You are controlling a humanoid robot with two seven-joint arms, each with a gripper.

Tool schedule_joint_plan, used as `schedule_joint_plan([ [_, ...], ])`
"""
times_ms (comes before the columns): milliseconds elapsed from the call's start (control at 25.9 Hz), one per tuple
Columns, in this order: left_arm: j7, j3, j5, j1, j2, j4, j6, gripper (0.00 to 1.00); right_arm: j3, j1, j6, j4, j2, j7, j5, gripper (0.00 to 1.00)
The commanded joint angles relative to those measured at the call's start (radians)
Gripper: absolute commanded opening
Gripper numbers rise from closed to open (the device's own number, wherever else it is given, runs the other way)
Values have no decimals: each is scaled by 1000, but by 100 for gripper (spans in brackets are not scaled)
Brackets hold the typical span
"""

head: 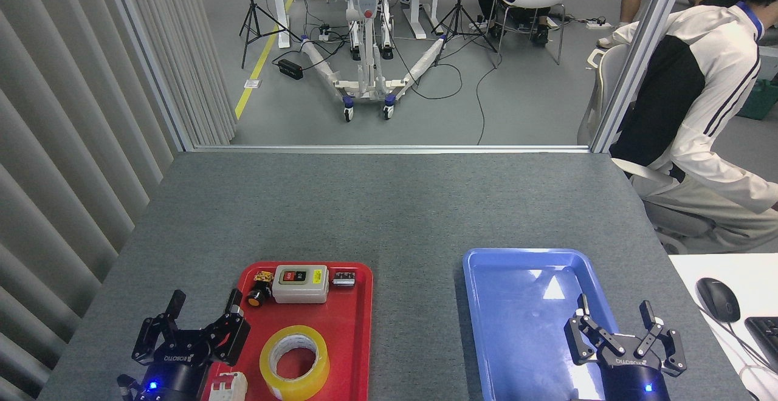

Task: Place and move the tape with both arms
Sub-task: 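Move the left gripper toward the yellow tape roll on the red tray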

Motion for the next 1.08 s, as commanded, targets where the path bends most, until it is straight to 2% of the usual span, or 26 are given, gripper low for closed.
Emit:
schedule_joint_plan([
  [0, 0, 0, 0, 0, 1, 1, 5, 100, -1, 2, 1, -2, 2, 0, -1, 99],
  [425, 1, 14, -5, 8, -3, -20, -4, 100, 10, 2, -28, -29, -17, -2, -1, 99],
  [503, -34, 12, -5, 9, -3, -25, -7, 100, 11, 0, -37, -28, -18, -8, -1, 99],
  [580, -160, 12, -3, 8, -6, -28, -7, 100, 16, 2, -40, -29, -14, -22, -1, 99],
  [619, -267, 14, -3, 0, -6, -31, -7, 100, 23, 2, -40, -29, -14, -22, -1, 99],
  [735, -691, 12, -2, -87, 5, -57, -33, 100, 33, 0, -43, -28, -14, -22, -1, 100],
  [812, -948, 6, 1, -170, 11, -52, -138, 100, 31, 0, -51, -26, -14, -17, -6, 100],
  [851, -1039, 5, 6, -207, 15, -43, -208, 100, 31, 0, -57, -26, -14, -17, -6, 100],
  [928, -1135, 5, 9, -262, 47, -22, -354, 100, 31, -1, -74, -29, -18, -17, -6, 100],
  [1044, -1149, 3, 11, -318, 61, 51, -490, 100, 30, -3, -68, -37, -32, -20, -7, 100],
])
